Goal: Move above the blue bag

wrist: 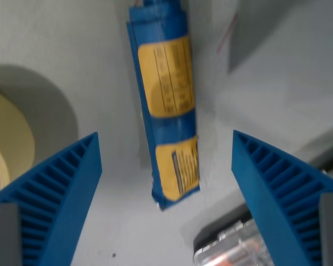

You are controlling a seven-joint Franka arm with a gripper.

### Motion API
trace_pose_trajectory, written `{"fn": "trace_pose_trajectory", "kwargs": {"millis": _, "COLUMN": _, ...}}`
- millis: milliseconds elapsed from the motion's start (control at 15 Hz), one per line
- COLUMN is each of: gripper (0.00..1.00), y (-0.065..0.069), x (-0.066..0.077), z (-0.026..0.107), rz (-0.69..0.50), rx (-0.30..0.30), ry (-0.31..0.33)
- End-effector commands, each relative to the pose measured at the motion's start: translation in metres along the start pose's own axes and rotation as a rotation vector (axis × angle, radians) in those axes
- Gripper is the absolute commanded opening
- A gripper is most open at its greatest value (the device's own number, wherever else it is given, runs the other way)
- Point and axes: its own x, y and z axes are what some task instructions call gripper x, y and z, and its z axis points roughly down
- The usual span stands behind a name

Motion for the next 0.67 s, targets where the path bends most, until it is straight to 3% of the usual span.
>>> {"fn": "trace_pose_trajectory", "kwargs": {"millis": 67, "gripper": 1.0, "y": 0.0014, "x": 0.0098, "z": 0.0047, "rz": -0.09, "rx": -0.006, "ry": -0.003}}
{"fn": "trace_pose_trajectory", "kwargs": {"millis": 667, "gripper": 1.0, "y": 0.0009, "x": 0.0153, "z": 0.0105, "rz": -0.059, "rx": -0.013, "ry": -0.004}}
